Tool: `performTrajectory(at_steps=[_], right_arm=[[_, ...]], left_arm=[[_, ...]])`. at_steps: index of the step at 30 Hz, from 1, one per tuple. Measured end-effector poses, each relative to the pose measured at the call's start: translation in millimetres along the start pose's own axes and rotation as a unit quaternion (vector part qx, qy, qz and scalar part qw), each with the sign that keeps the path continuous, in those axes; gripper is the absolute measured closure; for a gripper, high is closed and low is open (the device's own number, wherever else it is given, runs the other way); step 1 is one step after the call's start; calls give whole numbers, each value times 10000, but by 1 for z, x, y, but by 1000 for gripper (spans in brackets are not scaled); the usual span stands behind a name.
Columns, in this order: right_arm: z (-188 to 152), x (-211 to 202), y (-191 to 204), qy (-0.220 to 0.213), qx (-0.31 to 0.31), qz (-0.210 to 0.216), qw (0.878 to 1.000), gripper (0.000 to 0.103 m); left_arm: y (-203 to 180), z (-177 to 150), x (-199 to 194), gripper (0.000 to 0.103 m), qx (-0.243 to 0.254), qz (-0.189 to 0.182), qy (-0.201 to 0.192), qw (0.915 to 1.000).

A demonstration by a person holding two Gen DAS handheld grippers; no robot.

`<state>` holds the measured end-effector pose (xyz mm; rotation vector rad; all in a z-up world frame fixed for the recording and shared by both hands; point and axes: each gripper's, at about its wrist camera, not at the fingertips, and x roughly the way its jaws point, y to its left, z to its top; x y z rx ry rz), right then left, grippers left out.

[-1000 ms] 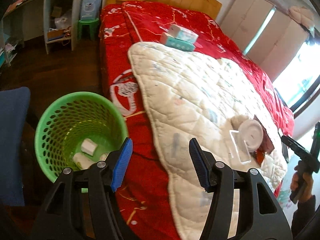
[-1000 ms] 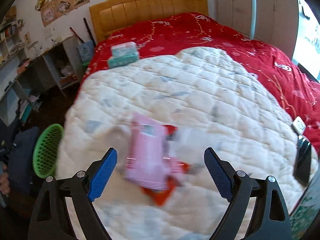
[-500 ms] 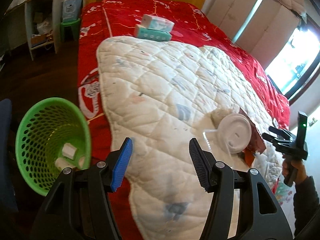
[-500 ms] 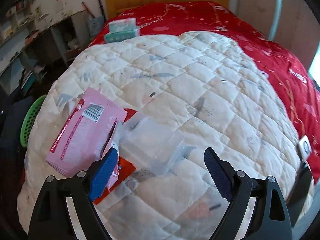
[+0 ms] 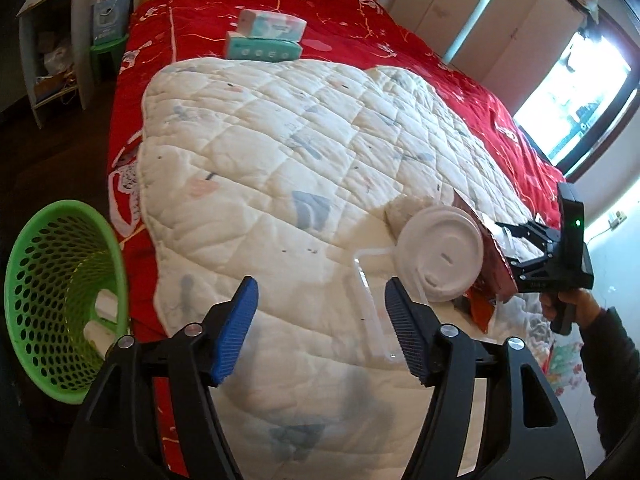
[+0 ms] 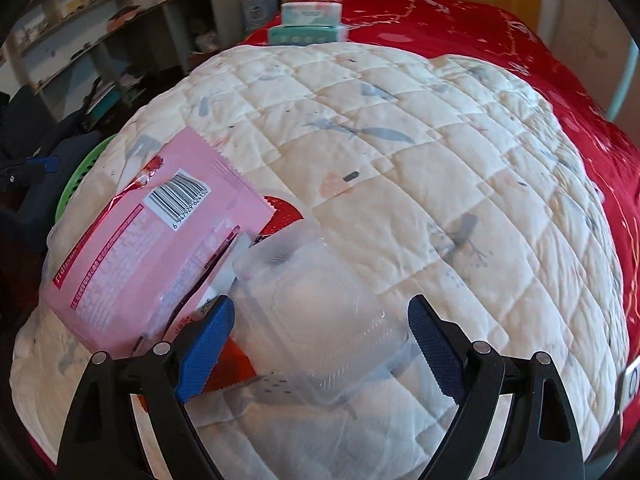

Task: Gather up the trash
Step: 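Return both tools to the pad and reach for the clear plastic trays, then grasp a clear plastic tray with each tool and lift them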

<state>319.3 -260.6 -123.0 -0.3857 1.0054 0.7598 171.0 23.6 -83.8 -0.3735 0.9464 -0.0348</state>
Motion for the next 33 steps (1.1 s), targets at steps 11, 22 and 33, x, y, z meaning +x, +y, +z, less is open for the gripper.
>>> performTrajectory(at_steps=[11,22,33], right_arm=[[-14,-18,2,-177,35,-18,9998,42],[-33,-57,9,-473,579,-260,9969,49],[-57,-91,41,-850,1114,-280,9897,49]], left_arm=[[-43,-9,27,26,280,-185,342,9989],[-62,-9,56,19,471,151,648,9967],[-70,-11,68,43,795,250,646,9944]])
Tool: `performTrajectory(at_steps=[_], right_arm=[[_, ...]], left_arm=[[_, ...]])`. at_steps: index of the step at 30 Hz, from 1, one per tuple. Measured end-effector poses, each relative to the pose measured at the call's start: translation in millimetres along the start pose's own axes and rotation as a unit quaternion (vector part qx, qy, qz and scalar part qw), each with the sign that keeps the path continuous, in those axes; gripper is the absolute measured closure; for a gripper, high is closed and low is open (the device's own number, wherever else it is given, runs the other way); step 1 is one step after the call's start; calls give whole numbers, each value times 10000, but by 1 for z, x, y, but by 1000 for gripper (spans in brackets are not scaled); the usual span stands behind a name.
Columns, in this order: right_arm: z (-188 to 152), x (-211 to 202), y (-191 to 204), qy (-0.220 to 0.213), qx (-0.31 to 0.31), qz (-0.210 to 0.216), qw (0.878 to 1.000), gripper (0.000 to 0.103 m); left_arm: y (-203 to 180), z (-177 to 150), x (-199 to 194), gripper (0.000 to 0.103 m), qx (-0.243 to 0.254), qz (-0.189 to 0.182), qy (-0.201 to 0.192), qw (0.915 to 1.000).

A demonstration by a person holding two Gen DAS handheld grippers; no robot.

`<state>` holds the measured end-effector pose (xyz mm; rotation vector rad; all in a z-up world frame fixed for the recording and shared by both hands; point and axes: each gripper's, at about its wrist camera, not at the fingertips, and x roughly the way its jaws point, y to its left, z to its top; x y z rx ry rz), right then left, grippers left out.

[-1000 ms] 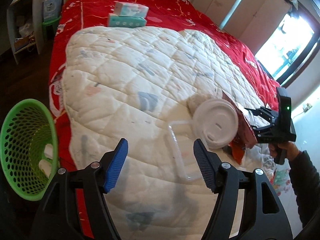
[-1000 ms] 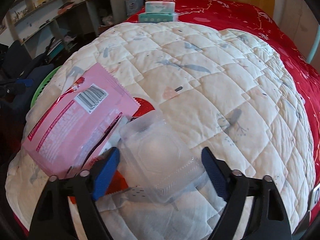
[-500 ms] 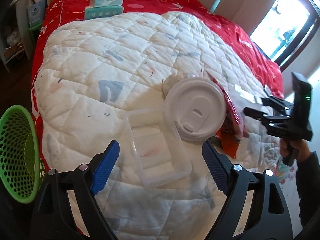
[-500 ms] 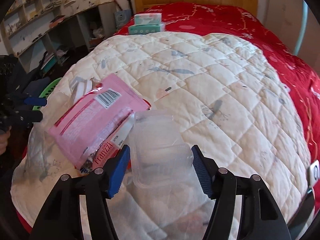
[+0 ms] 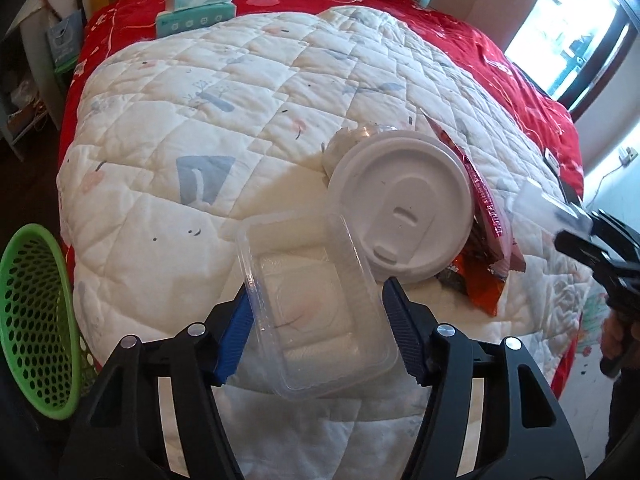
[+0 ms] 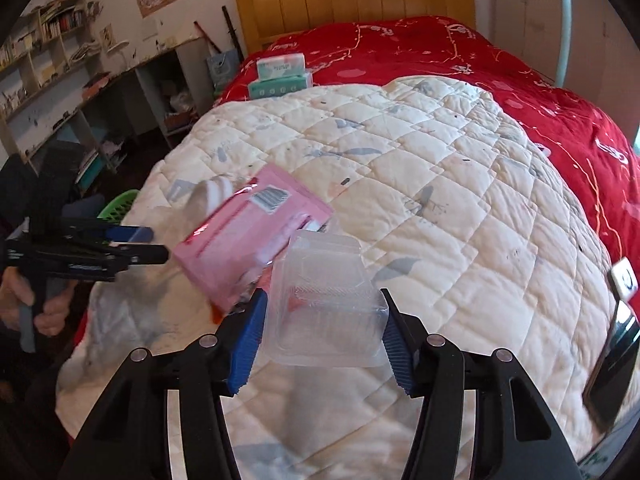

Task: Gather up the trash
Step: 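Grasp a clear plastic tray with each tool and lift them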

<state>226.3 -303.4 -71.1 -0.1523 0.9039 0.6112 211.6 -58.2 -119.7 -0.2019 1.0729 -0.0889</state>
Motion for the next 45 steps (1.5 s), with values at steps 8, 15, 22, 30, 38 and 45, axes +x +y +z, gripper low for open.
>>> performTrajectory(at_steps=[8,15,22,30,38,45], right_arm=[[-11,-26,35,-339,304,44,9990,49],[-13,-35,76,-603,513,198,9967,49],[-12,-36,118,-770,692,445,9936,49],[-13,-44,145,-893,766,513,9917,49],[-13,-57,140,-1003,888,424,9901,49],[-8,-53,138,-989,904,374,9903,49]], left_arm=[[15,-12,-30,46,-61,-230,-346,9991],[36,-22,-65,46,-150,-310,-602,9976],[69,-34,-102,46,-254,-238,-846,9958],[85,-32,-114,46,-470,-353,-914,9941],[82,-8,-140,46,-89,-98,-1371,9905],[127,-1,-144,46,-390,52,-1387,9896]])
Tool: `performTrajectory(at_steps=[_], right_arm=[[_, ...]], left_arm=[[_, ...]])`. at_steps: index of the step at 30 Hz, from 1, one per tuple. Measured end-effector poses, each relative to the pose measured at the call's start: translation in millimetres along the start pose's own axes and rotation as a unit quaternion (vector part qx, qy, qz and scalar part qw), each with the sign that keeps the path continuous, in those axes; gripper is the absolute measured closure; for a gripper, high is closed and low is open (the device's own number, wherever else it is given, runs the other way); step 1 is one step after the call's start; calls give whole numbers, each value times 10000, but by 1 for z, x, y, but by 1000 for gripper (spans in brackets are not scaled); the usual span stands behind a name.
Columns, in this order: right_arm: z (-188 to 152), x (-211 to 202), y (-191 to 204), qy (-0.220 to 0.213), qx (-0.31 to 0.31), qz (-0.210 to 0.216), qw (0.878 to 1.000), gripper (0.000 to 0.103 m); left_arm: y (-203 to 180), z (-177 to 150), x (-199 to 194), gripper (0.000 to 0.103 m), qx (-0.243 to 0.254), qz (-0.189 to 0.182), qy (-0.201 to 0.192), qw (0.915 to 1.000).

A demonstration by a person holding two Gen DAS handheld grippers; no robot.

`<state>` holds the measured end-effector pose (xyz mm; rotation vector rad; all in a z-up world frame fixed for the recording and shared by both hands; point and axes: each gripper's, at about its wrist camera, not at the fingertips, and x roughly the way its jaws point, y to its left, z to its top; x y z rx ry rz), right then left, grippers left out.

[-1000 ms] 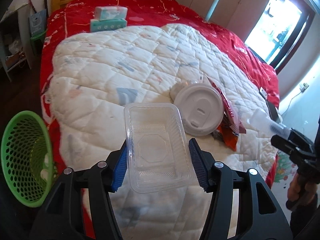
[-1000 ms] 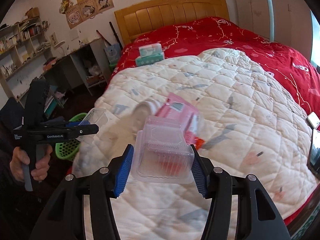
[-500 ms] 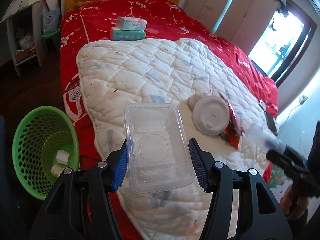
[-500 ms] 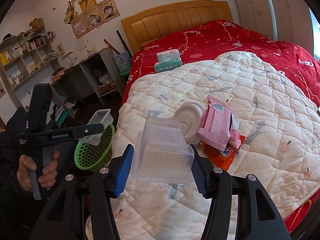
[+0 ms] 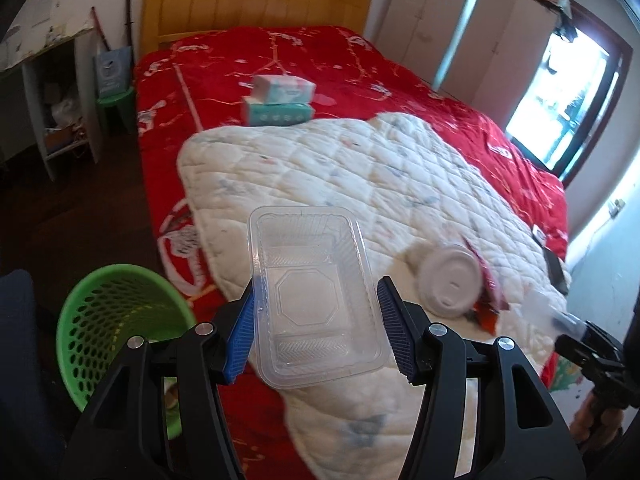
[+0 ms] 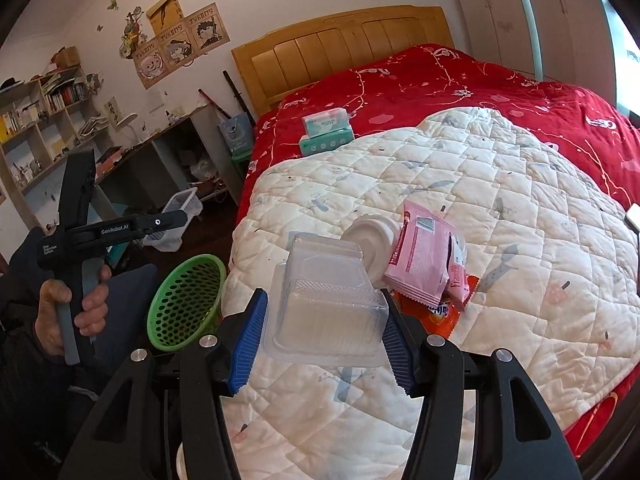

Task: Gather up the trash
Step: 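Drop the left tool's clear tray into the green basket while the right tool drops its tray in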

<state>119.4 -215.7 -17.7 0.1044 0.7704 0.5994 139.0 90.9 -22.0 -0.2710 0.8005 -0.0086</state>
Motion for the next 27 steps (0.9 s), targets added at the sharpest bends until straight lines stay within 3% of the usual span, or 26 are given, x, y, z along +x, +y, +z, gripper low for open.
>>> performTrajectory(at_steps=[6,27], right_arm=[[5,9,-2,36,0,-11,10000,50],[11,19,8,44,-95,96,9999,50]], left_arm=[[39,3,2,46,-463,223,-43,9987],[92,-23,-18,46,-786,648,-58,9948]])
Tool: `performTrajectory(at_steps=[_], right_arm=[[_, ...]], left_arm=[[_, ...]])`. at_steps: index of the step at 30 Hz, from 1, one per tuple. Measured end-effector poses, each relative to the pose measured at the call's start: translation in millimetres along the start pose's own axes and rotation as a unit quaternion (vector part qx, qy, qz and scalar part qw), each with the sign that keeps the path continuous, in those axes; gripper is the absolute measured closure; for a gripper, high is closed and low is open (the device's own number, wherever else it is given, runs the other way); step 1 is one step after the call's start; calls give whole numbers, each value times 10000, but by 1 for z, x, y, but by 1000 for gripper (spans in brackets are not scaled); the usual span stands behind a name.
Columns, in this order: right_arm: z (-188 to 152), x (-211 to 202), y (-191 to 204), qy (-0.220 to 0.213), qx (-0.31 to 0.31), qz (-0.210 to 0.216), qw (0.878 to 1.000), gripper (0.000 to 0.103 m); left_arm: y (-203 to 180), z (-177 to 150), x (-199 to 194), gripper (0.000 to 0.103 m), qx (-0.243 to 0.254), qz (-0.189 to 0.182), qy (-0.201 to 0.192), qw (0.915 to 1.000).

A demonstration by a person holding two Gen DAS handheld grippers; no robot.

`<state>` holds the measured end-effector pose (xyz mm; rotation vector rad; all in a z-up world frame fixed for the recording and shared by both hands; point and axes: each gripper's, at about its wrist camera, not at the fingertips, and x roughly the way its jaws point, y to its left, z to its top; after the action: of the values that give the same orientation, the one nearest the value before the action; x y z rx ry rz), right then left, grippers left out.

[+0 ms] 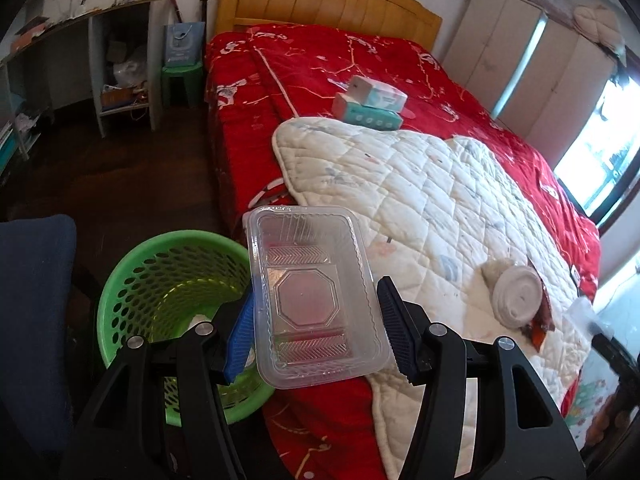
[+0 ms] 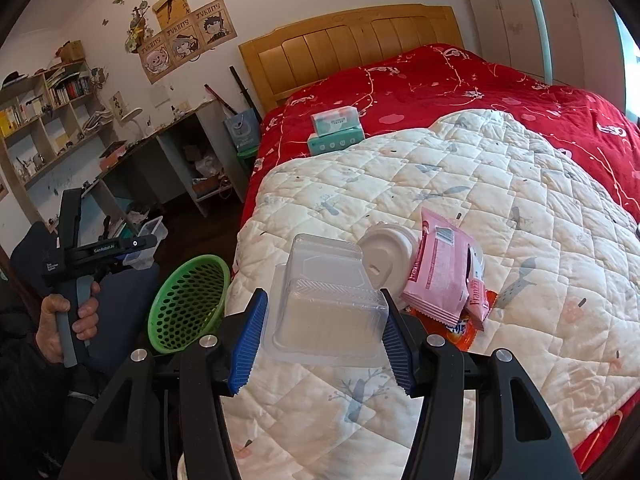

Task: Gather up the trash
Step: 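Drop the left tool's clear tray into the green basket while the right tool drops its tray in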

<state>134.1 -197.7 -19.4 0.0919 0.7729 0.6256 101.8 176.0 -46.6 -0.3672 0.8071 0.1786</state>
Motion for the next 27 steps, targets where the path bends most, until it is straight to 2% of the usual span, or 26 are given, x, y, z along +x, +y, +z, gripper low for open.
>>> performTrajectory(at_steps=[2,4,12,25,27], right_arm=[[1,-1,0,-15,-10,7,10000,50],[1,-1,0,-15,-5,6,10000,50],[2,7,12,-7,-61,51,10000,50],[14,48,71,203,-357,345,9986,50],[17,55,81,217,-394,411,9981,50]], left_arm=[[1,-4,-2,46,139,145,7,9998],[9,-11,-6,46,114,97,44,9999],[41,-37,-22,46,295,364,146,9988],[96,-31,11,43,-197,529,407,9976],[102,-29,17,35,-221,560,437,9972]])
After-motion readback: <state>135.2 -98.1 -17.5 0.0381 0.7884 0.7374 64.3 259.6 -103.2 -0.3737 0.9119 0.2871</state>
